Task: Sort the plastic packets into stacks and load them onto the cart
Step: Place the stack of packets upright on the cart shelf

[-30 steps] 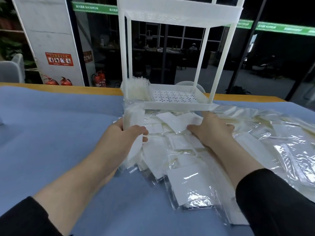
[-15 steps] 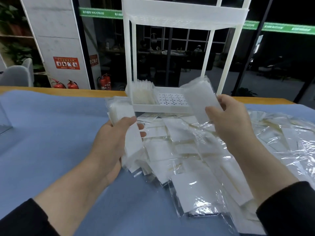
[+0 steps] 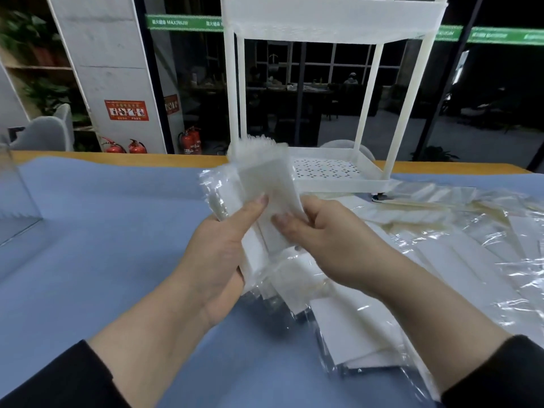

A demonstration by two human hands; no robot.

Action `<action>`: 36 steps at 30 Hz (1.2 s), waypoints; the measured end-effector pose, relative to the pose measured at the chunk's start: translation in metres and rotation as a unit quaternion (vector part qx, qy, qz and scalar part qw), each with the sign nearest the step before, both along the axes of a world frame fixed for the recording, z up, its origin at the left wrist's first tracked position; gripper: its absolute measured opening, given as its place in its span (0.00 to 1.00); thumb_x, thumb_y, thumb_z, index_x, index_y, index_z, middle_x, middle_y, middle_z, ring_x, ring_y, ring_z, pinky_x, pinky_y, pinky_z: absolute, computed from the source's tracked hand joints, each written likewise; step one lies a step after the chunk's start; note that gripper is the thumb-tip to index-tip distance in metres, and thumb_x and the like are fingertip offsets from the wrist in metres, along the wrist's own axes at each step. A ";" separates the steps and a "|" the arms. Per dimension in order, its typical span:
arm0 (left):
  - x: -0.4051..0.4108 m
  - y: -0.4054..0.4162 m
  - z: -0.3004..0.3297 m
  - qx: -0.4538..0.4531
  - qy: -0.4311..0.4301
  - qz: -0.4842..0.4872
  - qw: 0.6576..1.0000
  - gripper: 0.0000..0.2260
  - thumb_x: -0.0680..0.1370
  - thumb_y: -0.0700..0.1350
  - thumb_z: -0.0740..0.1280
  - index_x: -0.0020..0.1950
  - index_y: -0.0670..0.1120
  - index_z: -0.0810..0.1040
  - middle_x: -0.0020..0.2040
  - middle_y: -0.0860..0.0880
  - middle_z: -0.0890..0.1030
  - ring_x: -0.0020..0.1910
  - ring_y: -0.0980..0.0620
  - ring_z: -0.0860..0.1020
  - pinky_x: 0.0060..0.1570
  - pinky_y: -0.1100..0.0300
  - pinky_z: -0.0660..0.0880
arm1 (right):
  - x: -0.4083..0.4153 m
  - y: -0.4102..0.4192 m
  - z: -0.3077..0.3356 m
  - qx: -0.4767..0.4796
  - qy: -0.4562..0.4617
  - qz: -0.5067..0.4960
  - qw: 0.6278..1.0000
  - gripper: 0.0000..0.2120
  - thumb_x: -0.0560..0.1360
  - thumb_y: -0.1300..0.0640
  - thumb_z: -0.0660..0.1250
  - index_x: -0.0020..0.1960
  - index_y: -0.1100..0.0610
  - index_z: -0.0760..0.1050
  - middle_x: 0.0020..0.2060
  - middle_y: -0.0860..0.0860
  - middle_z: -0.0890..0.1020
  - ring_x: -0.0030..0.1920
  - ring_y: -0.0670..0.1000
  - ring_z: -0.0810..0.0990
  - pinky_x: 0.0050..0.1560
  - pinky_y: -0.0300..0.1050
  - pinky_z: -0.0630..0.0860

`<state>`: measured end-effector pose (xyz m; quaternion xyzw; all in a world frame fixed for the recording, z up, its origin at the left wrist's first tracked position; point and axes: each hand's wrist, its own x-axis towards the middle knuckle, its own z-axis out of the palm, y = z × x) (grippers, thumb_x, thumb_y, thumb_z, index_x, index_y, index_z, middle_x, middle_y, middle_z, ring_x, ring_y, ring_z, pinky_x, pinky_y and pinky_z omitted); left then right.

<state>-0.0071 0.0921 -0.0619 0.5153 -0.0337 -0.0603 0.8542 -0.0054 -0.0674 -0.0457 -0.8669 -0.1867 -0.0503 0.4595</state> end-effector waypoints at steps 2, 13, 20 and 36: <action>0.000 0.000 0.002 -0.007 -0.007 0.015 1.000 0.15 0.82 0.48 0.66 0.64 0.41 0.81 0.57 0.40 0.85 0.56 0.40 0.84 0.58 0.43 0.80 | 0.001 -0.002 0.003 0.074 -0.003 0.024 0.997 0.08 0.81 0.56 0.67 0.58 0.46 0.76 0.43 0.38 0.84 0.44 0.37 0.82 0.48 0.34 0.77; -0.003 -0.008 -0.001 -0.009 -0.007 0.020 1.000 0.13 0.81 0.45 0.68 0.63 0.41 0.81 0.57 0.40 0.85 0.56 0.43 0.85 0.54 0.48 0.83 | 0.010 0.008 -0.013 -0.110 -0.096 0.013 0.989 0.12 0.85 0.46 0.52 0.61 0.44 0.72 0.45 0.47 0.74 0.48 0.47 0.74 0.52 0.47 0.73; -0.001 -0.005 -0.008 0.164 -0.079 0.074 0.981 0.09 0.80 0.39 0.68 0.56 0.48 0.85 0.50 0.49 0.88 0.49 0.46 0.86 0.51 0.46 0.82 | -0.001 -0.021 0.030 -0.158 -0.110 -0.136 0.972 0.21 0.83 0.44 0.58 0.74 0.46 0.69 0.60 0.43 0.75 0.59 0.44 0.74 0.58 0.41 0.69; -0.048 -0.041 0.014 0.284 -0.188 0.015 0.940 0.12 0.70 0.50 0.70 0.50 0.48 0.87 0.48 0.50 0.88 0.55 0.42 0.83 0.61 0.40 0.77 | -0.191 -0.237 -0.006 -0.308 0.100 -0.314 0.892 0.45 0.67 0.28 0.67 0.79 0.43 0.59 0.76 0.42 0.63 0.73 0.46 0.66 0.71 0.45 0.63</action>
